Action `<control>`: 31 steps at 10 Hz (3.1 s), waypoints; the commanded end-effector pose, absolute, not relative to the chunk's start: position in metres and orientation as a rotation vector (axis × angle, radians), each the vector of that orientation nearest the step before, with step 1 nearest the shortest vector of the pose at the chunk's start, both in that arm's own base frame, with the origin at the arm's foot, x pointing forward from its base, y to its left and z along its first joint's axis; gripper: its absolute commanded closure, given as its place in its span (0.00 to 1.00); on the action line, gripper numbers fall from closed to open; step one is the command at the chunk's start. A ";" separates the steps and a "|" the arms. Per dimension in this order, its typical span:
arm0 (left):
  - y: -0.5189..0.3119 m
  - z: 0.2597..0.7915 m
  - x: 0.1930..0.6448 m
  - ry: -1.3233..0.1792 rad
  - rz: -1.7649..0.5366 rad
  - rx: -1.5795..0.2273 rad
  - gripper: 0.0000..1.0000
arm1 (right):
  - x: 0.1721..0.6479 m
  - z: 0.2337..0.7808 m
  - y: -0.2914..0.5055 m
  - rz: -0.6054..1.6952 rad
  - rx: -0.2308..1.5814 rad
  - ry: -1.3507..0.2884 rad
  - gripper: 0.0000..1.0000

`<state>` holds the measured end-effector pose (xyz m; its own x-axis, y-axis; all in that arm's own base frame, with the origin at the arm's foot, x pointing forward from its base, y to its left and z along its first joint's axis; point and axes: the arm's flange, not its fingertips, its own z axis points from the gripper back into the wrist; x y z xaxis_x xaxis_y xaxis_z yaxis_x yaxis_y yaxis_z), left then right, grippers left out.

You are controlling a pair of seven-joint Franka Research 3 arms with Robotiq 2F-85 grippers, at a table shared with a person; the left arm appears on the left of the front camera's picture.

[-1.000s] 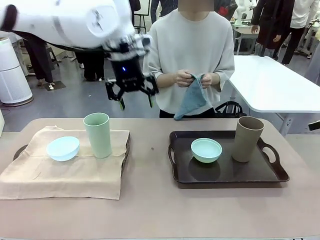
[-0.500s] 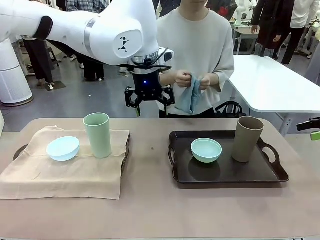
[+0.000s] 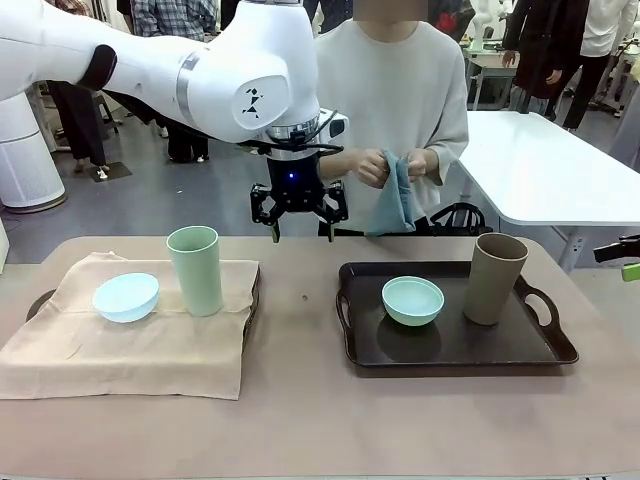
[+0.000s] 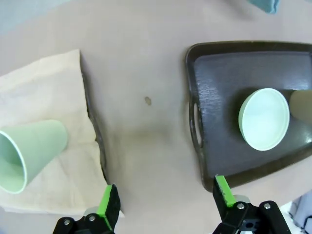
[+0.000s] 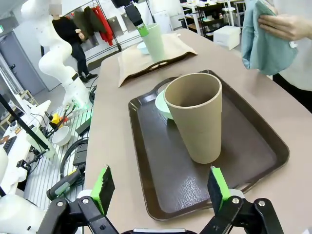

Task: Set up a tray with a mat and arrange the tableware.
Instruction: Pick up the Picnic Bowl and Reusable plastic cup from the Handle tray in front of the human's position and hold them in the air.

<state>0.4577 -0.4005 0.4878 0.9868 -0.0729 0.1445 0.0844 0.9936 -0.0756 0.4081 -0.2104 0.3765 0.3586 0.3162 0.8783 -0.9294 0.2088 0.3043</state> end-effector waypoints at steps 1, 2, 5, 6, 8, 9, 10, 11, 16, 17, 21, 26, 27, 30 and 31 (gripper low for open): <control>-0.401 0.490 0.465 -0.166 -0.073 -0.175 0.00 | 0.408 0.376 -0.210 0.999 0.986 -0.774 0.00; -0.408 0.486 0.469 -0.217 -0.042 -0.211 0.00 | 0.423 0.368 -0.217 1.100 0.960 -0.777 0.00; -0.441 0.466 0.465 -0.147 -0.057 -0.203 0.00 | 0.438 0.347 -0.214 1.249 0.880 -0.752 0.00; -0.456 0.457 0.462 -0.116 -0.089 -0.178 0.00 | 0.443 0.340 -0.208 1.300 0.879 -0.736 0.00; -0.481 0.449 0.460 -0.095 -0.140 -0.145 0.00 | 0.453 0.329 -0.193 1.388 0.919 -0.741 0.00; -0.490 0.446 0.461 -0.093 -0.164 -0.139 0.00 | 0.459 0.327 -0.185 1.419 0.937 -0.754 0.00; -0.495 0.444 0.460 -0.085 -0.184 -0.141 0.00 | 0.463 0.325 -0.176 1.457 0.938 -0.759 0.00; -0.499 0.440 0.459 -0.074 -0.200 -0.142 0.00 | 0.467 0.325 -0.170 1.474 0.935 -0.761 0.00; -0.505 0.425 0.461 -0.044 -0.219 -0.144 0.00 | 0.470 0.333 -0.148 1.515 0.935 -0.789 0.00; -0.509 0.422 0.459 -0.044 -0.241 -0.139 0.00 | 0.474 0.334 -0.146 1.475 0.898 -0.816 0.00; -0.525 0.413 0.448 -0.032 -0.296 -0.139 0.00 | 0.492 0.327 -0.136 1.343 0.703 -0.849 0.00; -0.549 0.412 0.454 -0.035 -0.314 -0.131 0.00 | 0.499 0.312 -0.109 1.356 0.775 -0.802 0.00; -0.551 0.410 0.459 -0.022 -0.308 -0.131 0.00 | 0.500 0.312 -0.106 1.355 0.790 -0.803 0.00; -0.548 0.407 0.471 -0.016 -0.287 -0.085 0.00 | 0.499 0.314 -0.103 1.297 0.783 -0.823 0.00; -0.546 0.402 0.461 -0.022 -0.285 -0.144 0.00 | 0.501 0.311 -0.105 1.380 0.785 -0.806 0.00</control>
